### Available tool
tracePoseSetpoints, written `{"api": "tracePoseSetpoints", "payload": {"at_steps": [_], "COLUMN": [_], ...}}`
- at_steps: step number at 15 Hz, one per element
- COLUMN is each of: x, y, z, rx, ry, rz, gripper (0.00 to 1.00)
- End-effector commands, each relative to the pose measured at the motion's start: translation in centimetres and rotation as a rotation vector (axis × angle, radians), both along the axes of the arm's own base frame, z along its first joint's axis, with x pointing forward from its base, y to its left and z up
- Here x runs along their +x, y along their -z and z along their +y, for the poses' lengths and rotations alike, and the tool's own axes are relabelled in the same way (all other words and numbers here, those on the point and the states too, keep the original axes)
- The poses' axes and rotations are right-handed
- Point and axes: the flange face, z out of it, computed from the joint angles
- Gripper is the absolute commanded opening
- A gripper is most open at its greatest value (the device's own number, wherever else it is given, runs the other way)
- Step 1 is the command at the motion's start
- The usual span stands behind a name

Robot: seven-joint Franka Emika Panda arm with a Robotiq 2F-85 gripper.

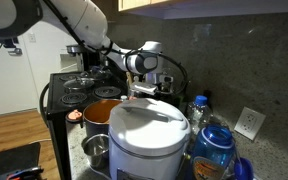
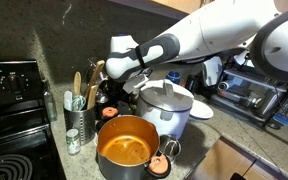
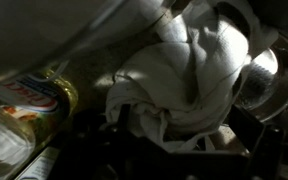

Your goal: Take the cloth and wipe the pot

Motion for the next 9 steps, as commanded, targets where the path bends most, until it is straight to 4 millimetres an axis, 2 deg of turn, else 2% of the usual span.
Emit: {"api": "tracePoseSetpoints", "payload": {"at_steps": [1,3,4,5,9], "x": [-1.2,-1.8,-2.1,-2.2,-2.7], "y": [1.1,1.7,1.9,2.0,1.4], "z": [0.4,0.6,0.5,0.5,0.2], "rx": [0.030,0.026,0.024,0.018,-0.003], "ry": [-0.017,-0.018,-0.018,-0.015,-0.007], "rz": [-0.002,-0.002,-0.004,-0.006,-0.011], "gripper": [1.00,1.00,0.75,0.72,0.42]}}
